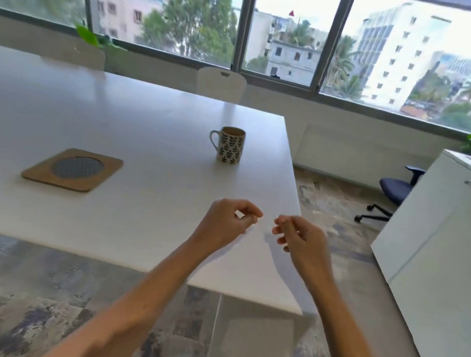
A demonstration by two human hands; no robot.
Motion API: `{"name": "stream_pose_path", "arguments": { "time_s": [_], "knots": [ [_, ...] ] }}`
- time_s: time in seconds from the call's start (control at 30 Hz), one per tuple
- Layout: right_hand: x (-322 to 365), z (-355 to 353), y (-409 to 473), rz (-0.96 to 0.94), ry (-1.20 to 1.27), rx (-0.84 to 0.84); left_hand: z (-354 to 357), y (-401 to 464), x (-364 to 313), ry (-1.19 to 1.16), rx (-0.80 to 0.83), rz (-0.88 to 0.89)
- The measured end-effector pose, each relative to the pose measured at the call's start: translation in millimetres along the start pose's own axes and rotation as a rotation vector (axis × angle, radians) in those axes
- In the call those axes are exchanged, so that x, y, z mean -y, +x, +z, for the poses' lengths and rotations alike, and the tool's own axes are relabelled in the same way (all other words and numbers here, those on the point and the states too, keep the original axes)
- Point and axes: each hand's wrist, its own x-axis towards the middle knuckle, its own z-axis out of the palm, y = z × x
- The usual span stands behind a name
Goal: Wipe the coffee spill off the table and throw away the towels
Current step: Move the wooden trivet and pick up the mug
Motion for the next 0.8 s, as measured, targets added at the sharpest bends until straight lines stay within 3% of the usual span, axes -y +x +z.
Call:
{"name": "stream_pose_path", "arguments": {
  "time_s": [0.33, 0.5, 0.67, 0.8],
  "knots": [
    [45.4, 146.1, 48.0, -0.02, -0.178, 0.196, -156.4, 38.1, 104.9, 0.23, -0.203, -0.129],
    [78.1, 214.8, 64.1, -0.052, -0.241, 0.27, -235.2, 49.1, 152.9, 0.542, -0.236, -0.228],
    [111.1, 281.1, 74.2, -0.131, -0.282, 0.373, -293.3, 51.8, 191.0, 0.891, -0.027, -0.584],
    [132.9, 320.7, 76.6, -0.124, -0.293, 0.439, -303.5, 45.8, 209.5, 0.824, -0.011, -0.585]
  ]
}}
